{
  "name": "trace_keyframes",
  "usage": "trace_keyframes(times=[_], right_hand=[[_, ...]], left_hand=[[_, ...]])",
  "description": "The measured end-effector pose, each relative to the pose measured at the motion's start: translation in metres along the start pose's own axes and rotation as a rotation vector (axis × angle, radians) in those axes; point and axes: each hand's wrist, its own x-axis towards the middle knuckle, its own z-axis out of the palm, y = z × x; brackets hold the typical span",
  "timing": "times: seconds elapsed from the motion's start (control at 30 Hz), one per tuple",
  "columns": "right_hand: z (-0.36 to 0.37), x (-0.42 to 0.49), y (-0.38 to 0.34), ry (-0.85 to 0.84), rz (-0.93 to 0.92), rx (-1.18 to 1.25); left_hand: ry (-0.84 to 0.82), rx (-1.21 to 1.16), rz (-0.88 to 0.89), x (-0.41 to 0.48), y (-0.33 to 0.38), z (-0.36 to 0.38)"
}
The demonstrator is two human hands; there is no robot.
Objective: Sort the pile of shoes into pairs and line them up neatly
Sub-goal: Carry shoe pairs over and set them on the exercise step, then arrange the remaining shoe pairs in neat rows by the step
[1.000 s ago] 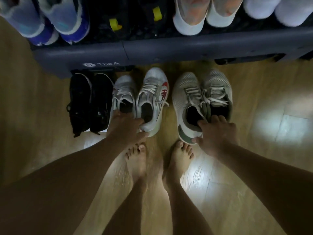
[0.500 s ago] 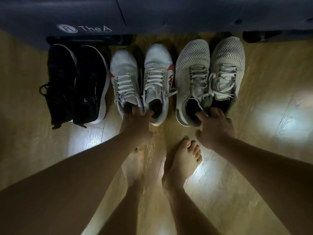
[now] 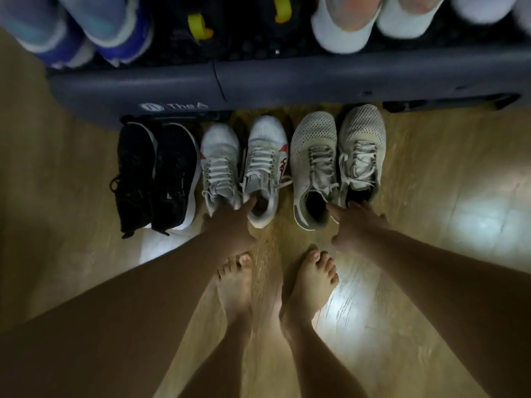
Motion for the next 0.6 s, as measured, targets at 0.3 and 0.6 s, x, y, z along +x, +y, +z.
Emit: trace_keyframes(times=[0.3,0.6], right_hand=[[-0.126,-0.274,-0.005,0.323,-0.053,0.184],[-0.148,-0.491,0.008,0.652,0.01,0.554]], left_hand=[[0.116,-0.213,0.127,-0.247,0.023,-0.167],[0.463,-0.06,0.402,-0.432,0.071,-0.271]])
